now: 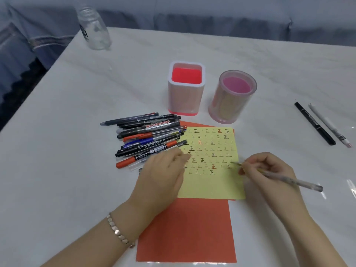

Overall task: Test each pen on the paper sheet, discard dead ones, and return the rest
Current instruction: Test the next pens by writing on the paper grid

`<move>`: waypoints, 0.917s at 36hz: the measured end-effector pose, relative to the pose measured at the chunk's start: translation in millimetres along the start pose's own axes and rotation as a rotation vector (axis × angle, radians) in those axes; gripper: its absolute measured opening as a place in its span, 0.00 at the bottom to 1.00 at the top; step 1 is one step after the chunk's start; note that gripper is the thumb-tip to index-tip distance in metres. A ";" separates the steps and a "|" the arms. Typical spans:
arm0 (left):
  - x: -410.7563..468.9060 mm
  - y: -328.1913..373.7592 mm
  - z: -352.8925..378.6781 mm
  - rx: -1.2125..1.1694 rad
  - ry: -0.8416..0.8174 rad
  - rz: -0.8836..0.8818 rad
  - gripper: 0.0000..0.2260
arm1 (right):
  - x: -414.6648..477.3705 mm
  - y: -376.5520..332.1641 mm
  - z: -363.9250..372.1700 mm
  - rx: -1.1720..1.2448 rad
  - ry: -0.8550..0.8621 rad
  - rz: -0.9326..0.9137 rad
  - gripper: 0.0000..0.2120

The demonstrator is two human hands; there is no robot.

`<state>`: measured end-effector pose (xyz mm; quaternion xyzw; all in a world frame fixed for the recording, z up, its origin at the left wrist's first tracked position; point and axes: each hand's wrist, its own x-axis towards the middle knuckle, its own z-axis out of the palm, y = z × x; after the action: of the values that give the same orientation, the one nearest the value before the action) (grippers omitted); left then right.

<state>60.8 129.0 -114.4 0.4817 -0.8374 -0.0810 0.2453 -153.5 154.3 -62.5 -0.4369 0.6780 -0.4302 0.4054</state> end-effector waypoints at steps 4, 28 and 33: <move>-13.2 -25.4 -21.8 0.158 -0.003 -0.058 0.14 | 0.3 -10.3 11.8 0.052 -0.051 -0.003 0.04; 10.4 40.5 -49.9 -0.766 0.006 -0.406 0.10 | -21.1 -18.9 3.2 0.511 -0.228 0.002 0.32; 12.1 45.4 -48.2 -0.734 0.008 -0.355 0.10 | -23.8 -22.7 -1.9 0.495 -0.225 -0.018 0.31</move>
<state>44.6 147.4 -51.7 0.4995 -0.6556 -0.4138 0.3865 -142.8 171.5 -36.5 -0.3756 0.4990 -0.5354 0.5686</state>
